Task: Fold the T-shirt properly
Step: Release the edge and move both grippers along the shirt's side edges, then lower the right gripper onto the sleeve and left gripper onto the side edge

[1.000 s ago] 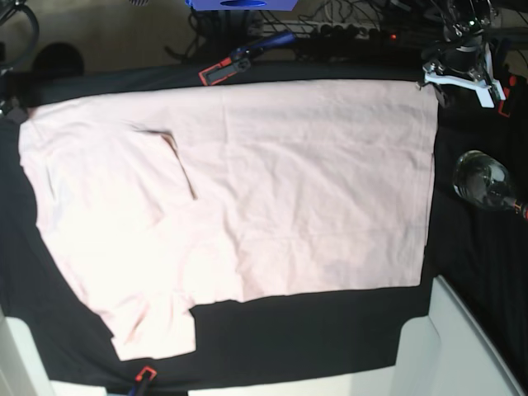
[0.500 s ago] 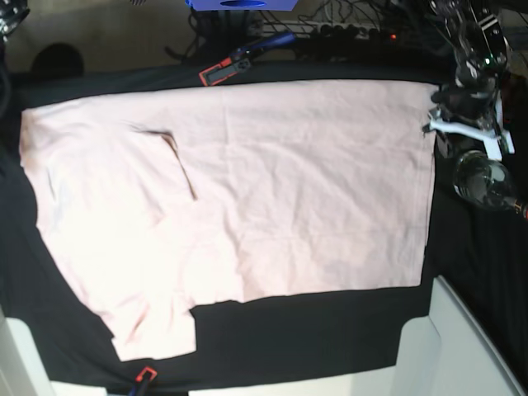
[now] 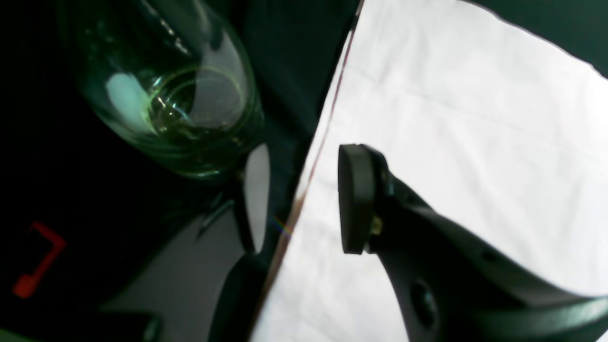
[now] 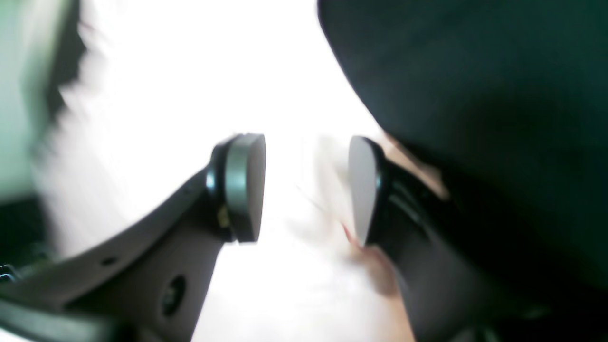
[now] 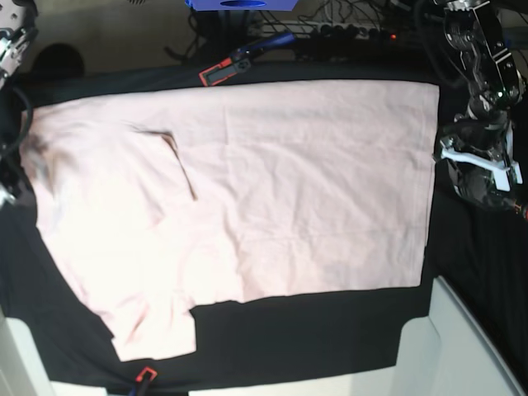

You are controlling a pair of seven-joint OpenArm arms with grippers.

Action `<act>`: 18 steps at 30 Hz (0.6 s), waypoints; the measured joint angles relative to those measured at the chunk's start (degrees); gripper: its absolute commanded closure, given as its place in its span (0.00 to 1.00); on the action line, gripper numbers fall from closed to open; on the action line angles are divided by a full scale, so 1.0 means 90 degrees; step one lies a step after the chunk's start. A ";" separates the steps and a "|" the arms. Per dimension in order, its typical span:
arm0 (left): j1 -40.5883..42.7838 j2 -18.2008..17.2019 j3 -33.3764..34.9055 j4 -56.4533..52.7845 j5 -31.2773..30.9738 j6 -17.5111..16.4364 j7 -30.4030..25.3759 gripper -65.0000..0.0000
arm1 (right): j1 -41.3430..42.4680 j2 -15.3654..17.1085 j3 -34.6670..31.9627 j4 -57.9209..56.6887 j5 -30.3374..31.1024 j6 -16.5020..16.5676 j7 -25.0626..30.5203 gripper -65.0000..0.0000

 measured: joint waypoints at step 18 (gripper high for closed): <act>-0.1093 0.0158 0.0690 -0.1025 0.1506 -0.0022 -0.0017 0.63 | 0.2820 -0.0024 -0.3891 -0.4345 -0.3077 0.0245 0.5083 0.27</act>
